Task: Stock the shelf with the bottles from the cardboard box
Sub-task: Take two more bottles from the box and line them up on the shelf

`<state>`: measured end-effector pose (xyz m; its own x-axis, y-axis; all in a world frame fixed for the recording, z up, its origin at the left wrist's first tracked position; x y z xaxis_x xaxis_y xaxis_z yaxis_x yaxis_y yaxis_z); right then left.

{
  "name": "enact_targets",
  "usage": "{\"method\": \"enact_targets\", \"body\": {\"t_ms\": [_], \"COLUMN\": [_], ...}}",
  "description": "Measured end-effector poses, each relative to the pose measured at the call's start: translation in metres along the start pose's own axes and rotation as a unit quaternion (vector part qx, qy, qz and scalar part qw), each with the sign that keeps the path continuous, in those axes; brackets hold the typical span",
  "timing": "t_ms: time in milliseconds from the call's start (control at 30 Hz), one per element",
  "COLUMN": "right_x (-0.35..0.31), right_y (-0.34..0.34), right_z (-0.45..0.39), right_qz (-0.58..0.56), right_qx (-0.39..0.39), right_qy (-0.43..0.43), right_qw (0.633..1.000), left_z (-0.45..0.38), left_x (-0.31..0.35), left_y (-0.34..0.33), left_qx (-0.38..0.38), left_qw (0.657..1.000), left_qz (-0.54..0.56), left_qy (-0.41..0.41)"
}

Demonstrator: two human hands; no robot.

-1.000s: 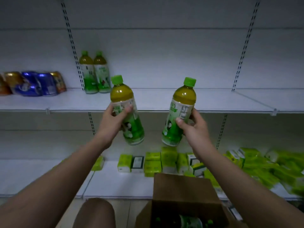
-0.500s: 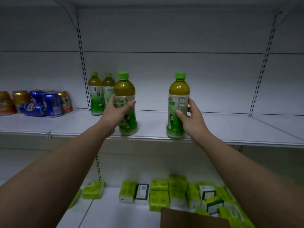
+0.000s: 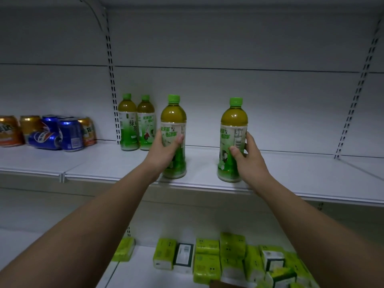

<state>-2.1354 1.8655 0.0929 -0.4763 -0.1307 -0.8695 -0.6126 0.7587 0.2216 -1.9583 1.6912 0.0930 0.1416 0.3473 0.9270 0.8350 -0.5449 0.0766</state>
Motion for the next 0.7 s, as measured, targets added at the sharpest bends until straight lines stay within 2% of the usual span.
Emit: {"method": "enact_targets", "body": {"t_ms": [100,167,367,567,700], "right_x": [0.007,0.013,0.017,0.018,0.018], "right_y": [-0.006,-0.011,-0.022,-0.054,-0.083], "right_z": [0.005,0.012,0.005,-0.015,-0.035], "right_qz": [0.012,0.028,0.044,0.054,0.067], "right_qx": [-0.028,-0.045,-0.051,-0.075,-0.095], "right_qy": [-0.017,-0.027,-0.042,-0.04,-0.034], "right_qw": [0.999,0.998,0.997,0.995,0.993], "left_z": [0.01,0.015,0.009,-0.012,-0.029], "left_x": [-0.013,-0.019,-0.018,-0.034,-0.043], "left_y": [-0.001,0.004,0.011,0.032,0.038], "left_qx": [-0.021,-0.008,0.03,0.101,0.119], "left_qw": [0.997,0.99,0.983,0.972,0.965], "left_qz": [-0.075,-0.137,-0.183,-0.213,-0.235], "left_qy": [0.012,0.016,-0.013,0.002,-0.007]}}
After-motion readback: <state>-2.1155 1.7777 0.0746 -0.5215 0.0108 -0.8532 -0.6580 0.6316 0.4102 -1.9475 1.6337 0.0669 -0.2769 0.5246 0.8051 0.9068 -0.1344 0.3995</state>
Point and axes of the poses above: each hand's wrist, its own z-axis away from the middle knuckle, its own y-axis out of the back of the hand, x = y × z, the point moved 10 cm from there along -z, towards the middle knuckle, and after that the axes turned 3 degrees about -x, right-handed, at the moved point
